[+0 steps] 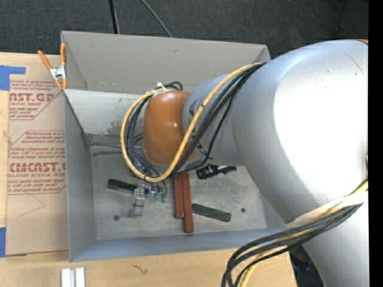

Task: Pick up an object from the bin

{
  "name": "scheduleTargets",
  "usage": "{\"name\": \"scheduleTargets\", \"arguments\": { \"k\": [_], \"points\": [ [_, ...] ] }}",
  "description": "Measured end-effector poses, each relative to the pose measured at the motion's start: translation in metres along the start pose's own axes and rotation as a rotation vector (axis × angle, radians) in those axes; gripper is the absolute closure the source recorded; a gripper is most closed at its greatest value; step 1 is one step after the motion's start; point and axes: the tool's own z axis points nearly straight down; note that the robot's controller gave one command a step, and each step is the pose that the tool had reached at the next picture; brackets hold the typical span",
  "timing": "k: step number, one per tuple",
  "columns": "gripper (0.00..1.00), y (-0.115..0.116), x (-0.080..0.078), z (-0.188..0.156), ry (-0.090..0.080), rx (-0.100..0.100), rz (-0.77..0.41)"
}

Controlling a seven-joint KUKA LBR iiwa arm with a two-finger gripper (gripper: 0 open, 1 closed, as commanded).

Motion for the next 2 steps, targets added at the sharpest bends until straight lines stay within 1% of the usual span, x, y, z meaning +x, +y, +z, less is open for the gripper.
{"name": "scheduleTargets", "arguments": {
  "k": [1,2],
  "points": [
    [0.0,0.0003,-0.0001,0.0,0.0,0.0,0.0],
    [1.0,0.001,-0.0005,-0.0013,0.0,-0.001,0.0]
  ]
}}
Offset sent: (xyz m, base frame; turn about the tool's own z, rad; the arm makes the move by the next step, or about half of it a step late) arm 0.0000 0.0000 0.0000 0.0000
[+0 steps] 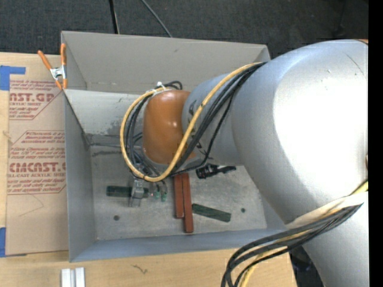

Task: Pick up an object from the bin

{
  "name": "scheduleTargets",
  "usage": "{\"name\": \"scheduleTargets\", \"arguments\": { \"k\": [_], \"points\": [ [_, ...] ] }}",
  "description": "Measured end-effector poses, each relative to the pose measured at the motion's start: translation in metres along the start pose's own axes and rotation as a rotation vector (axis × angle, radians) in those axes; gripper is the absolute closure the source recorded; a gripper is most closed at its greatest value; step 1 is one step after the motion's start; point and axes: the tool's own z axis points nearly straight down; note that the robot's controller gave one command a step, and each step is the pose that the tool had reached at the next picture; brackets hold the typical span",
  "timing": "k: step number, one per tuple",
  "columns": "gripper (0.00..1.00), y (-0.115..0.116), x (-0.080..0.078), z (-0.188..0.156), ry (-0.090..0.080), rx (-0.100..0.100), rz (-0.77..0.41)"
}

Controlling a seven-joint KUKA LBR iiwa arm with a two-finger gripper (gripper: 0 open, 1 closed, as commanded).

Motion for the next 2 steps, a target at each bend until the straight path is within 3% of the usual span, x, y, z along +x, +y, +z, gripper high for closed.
{"name": "scheduleTargets", "arguments": {
  "k": [1,2],
  "points": [
    [1.0,0.002,-0.002,-0.11,-0.007,-0.002,-0.001],
    [1.0,0.002,-0.003,-0.128,-0.002,0.0,-0.001]
  ]
}}
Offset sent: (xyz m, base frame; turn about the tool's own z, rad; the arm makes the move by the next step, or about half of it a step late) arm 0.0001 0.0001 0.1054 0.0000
